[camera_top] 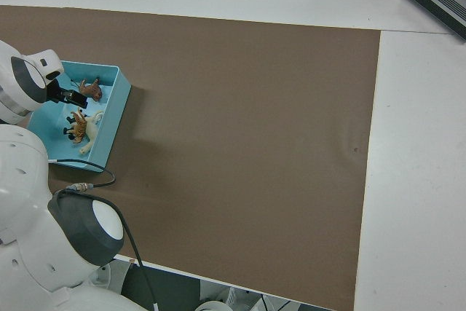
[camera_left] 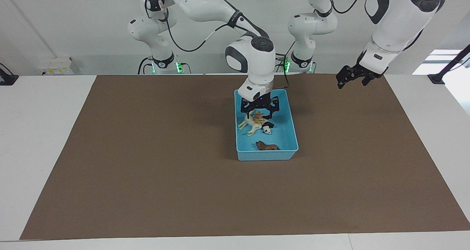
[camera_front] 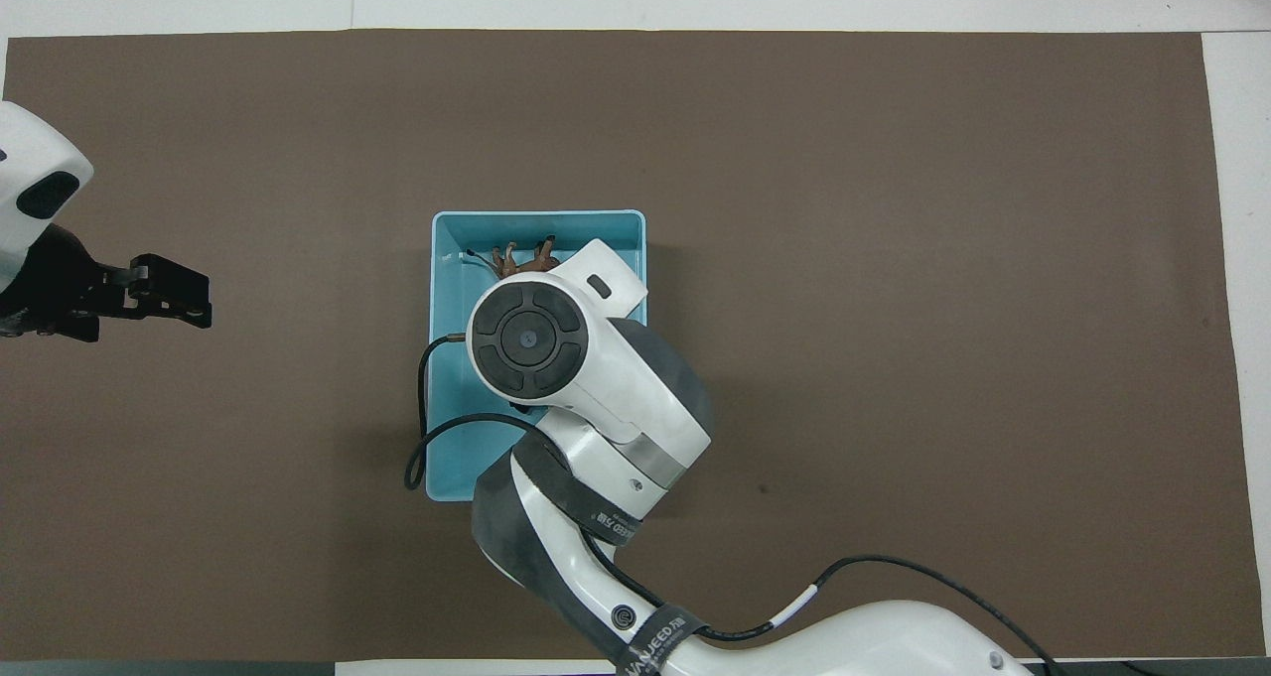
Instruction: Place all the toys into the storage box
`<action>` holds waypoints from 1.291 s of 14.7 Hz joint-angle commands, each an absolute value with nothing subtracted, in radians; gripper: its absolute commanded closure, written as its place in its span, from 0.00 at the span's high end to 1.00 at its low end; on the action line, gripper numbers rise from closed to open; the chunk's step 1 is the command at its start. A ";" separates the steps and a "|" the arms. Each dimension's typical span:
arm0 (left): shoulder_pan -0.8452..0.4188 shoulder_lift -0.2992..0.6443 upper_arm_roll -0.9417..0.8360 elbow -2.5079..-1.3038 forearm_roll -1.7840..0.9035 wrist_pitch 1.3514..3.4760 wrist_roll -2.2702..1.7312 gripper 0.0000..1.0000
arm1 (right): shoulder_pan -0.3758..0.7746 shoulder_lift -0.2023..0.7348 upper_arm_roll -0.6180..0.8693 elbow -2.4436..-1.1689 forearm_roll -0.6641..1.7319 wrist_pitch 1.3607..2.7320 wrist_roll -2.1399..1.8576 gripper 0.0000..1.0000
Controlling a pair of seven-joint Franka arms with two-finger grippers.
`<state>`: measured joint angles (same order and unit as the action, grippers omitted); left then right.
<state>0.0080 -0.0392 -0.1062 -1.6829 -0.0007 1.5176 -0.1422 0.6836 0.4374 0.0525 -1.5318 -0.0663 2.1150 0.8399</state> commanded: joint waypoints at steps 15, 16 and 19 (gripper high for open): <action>-0.084 -0.028 -0.012 -1.657 -0.038 1.552 -0.078 1.00 | 0.003 0.043 0.066 -1.543 0.001 1.622 0.085 1.00; -0.089 -0.031 -0.014 -1.660 -0.016 1.551 -0.078 1.00 | -0.015 0.023 0.066 -1.543 0.009 1.580 0.075 1.00; -0.081 -0.031 -0.017 -1.660 -0.009 1.556 -0.063 1.00 | -0.038 -0.012 0.063 -1.531 -0.008 1.498 0.075 1.00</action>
<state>-0.0736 -0.0364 -0.0250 -1.6720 -0.0255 1.5627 -0.0879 -0.0208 0.0119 0.0512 -1.5223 -0.0125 1.5387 0.0901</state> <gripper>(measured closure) 0.000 0.000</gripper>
